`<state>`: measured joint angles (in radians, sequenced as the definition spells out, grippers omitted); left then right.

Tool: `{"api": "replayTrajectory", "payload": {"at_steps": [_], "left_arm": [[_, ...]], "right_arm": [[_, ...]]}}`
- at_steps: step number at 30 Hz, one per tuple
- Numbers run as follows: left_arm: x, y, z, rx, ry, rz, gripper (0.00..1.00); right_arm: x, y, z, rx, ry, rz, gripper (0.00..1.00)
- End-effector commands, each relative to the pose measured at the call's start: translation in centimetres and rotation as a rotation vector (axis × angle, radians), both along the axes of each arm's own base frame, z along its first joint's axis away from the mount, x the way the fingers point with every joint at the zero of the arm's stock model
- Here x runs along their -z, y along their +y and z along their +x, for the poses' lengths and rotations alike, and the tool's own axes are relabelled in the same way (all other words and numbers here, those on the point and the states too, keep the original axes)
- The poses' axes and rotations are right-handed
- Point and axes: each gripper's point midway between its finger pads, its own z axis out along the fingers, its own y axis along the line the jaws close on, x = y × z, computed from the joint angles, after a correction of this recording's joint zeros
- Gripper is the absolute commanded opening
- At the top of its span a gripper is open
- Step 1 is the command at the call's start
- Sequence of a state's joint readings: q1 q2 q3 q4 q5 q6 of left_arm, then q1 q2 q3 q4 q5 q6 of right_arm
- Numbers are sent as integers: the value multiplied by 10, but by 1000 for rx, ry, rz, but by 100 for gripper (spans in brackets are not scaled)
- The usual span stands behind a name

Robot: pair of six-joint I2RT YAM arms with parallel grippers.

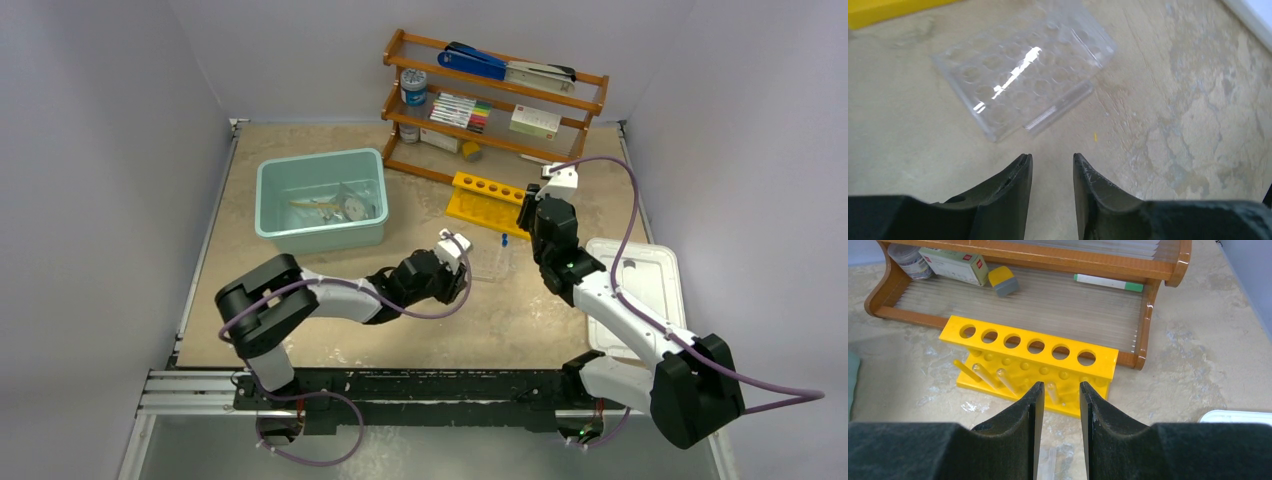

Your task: Organize the chemistry lab equipment

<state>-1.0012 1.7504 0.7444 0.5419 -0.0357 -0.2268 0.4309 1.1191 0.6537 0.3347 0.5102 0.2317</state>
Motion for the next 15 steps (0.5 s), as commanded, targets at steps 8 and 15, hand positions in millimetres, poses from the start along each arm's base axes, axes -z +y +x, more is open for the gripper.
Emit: {"api": "replayTrajectory", "payload": {"at_steps": [8,15], "left_arm": [[-7,43,34,-433,44,-79,0],[8,39,37,-440,46,-46,0]], "right_arm": [[-16,-3,1,15,-47,23,34],[-20,-5,-2,21,-52,23,34]]}}
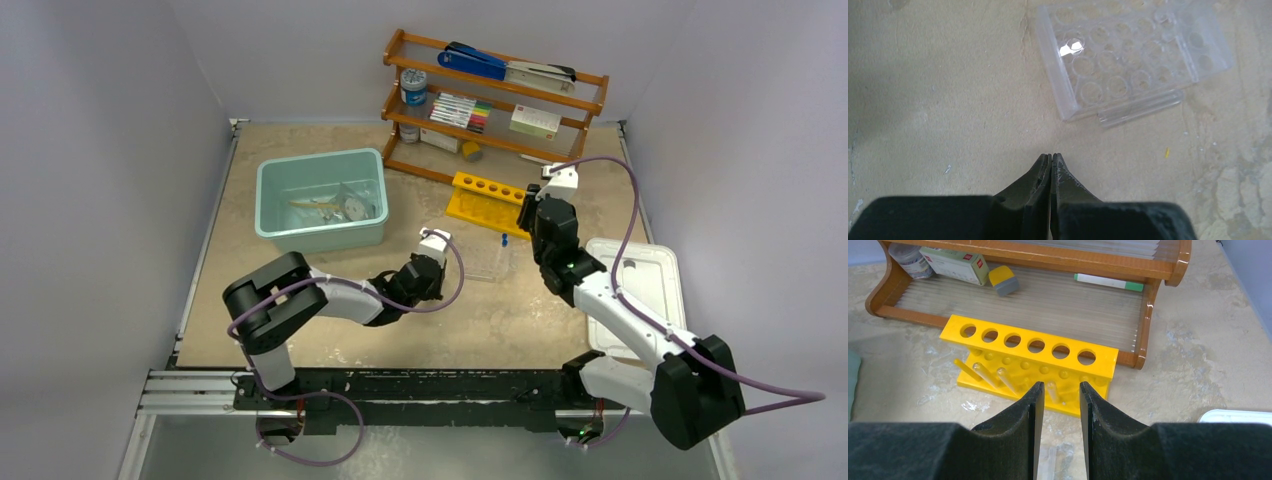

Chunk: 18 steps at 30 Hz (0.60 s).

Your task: Organize the chemistry lab equipment

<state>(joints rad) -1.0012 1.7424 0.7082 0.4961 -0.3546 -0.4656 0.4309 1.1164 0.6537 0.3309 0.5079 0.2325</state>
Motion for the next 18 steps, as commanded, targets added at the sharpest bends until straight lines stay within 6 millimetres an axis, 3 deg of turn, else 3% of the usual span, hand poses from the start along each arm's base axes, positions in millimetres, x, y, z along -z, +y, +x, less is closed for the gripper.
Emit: {"api": "replayTrajectory", "payload": {"at_steps": [1,11,18], "left_arm": [[-6,-5,11,-50,-19,-32,0],[4,-24,11,-13,3,-18,0],[4,-28,8,6,9,-25,0]], "right_arm": [[-20,-6,-2,24,-55,24,34],[-21,-6,-5,23,-52,43,34],[-14,-11,-18,56,-42,105,34]]}}
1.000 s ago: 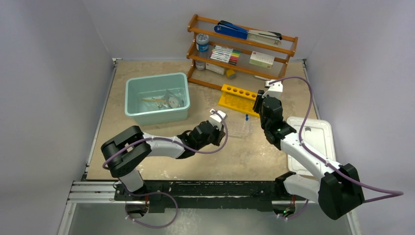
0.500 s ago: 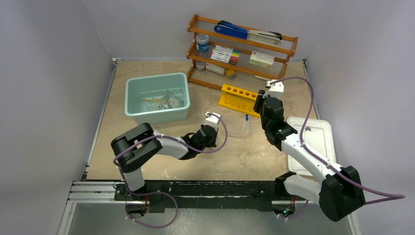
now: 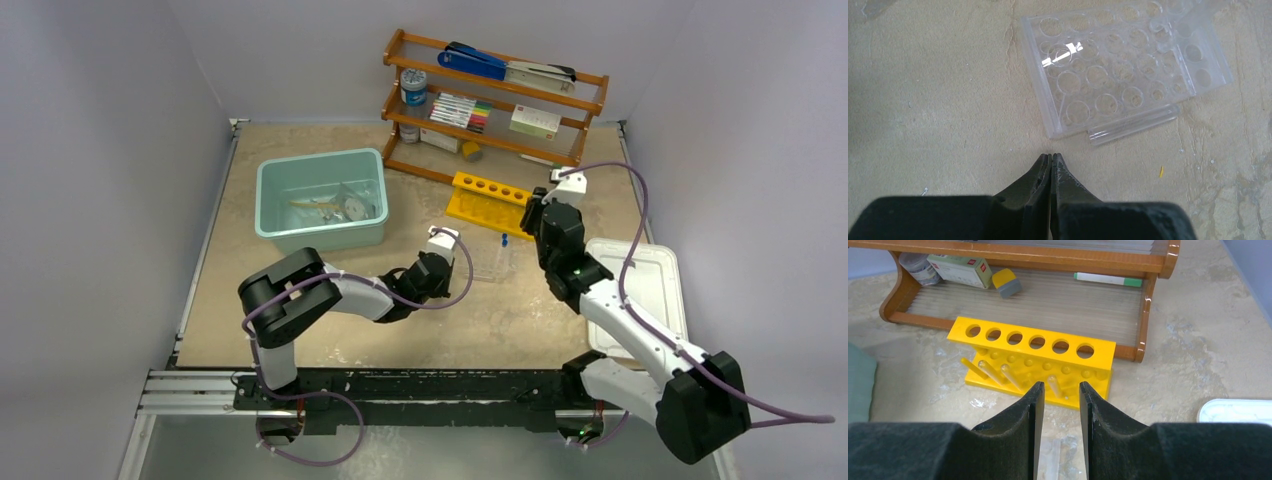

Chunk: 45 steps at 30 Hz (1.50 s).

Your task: Organize the chemistry lab equipment

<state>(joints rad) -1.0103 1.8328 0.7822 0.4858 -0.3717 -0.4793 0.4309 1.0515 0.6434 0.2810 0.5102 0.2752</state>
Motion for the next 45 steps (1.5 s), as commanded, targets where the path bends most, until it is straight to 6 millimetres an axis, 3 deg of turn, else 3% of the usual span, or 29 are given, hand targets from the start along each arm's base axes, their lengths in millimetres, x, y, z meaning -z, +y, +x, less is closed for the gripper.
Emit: {"api": "replayTrajectory", "payload": {"at_steps": [1,19,28,45], "left_arm": [[-10,-16,0,24,-4,-50,0],[-5,-51,-7,83,-1,-65,0],[-9,-84,-19,154,-8,-65,0],[4,-126,-25,261,-16,-13,0]], "right_arm": [[-6,-9,-9,47,-31,69,34],[-6,-11,-20,41,-25,82,33],[-3,-12,-23,42,-24,95,33],[-8,-15,-28,42,-41,103,33]]}}
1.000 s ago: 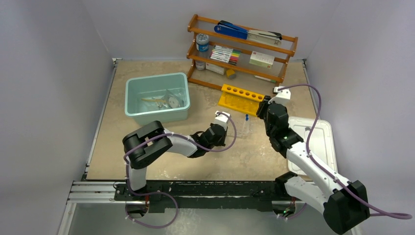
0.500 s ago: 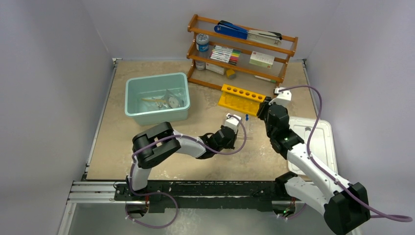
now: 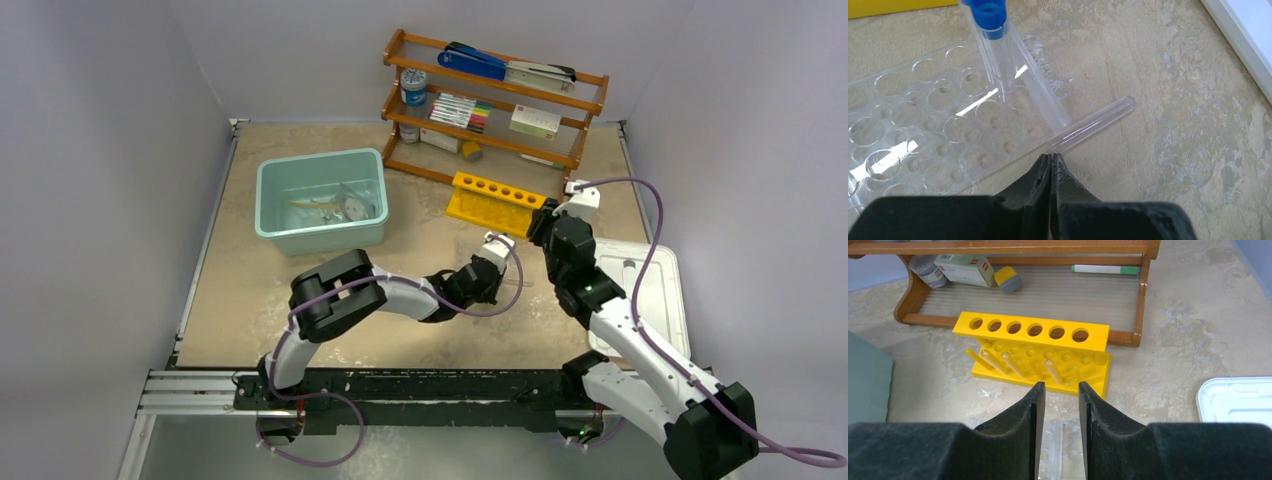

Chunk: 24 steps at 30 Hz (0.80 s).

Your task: Organize the chemistry lab equipment

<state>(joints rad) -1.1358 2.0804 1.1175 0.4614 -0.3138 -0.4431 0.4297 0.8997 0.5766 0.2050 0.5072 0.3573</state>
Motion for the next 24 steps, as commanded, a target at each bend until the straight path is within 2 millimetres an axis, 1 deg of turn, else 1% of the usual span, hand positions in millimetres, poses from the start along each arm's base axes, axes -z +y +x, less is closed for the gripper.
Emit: {"api": "replayTrajectory", "payload": {"at_steps": [1,6,9,13,17,20,22,24], "left_arm": [[5,-15,-11,86,5,27,0],[-1,-29,-40,226,29,2,1],[-1,-27,-51,274,40,-1,3],[-10,-19,-58,299,17,-1,4],[-23,-13,-58,329,-21,41,8],[-37,-12,-57,356,-48,69,19],[-47,-14,-52,352,-80,69,30],[-54,-18,-46,345,-107,83,37]], "right_arm": [[-7,-6,-2,28,-25,16,33],[-10,-8,-4,31,-32,14,33],[-12,-9,-4,33,-39,17,33],[-17,-9,-5,36,-50,21,33],[-25,-10,-6,38,-67,28,33],[-30,-11,-7,42,-78,31,33],[-31,-12,-8,44,-81,33,33],[-34,-13,-9,46,-86,35,33]]}}
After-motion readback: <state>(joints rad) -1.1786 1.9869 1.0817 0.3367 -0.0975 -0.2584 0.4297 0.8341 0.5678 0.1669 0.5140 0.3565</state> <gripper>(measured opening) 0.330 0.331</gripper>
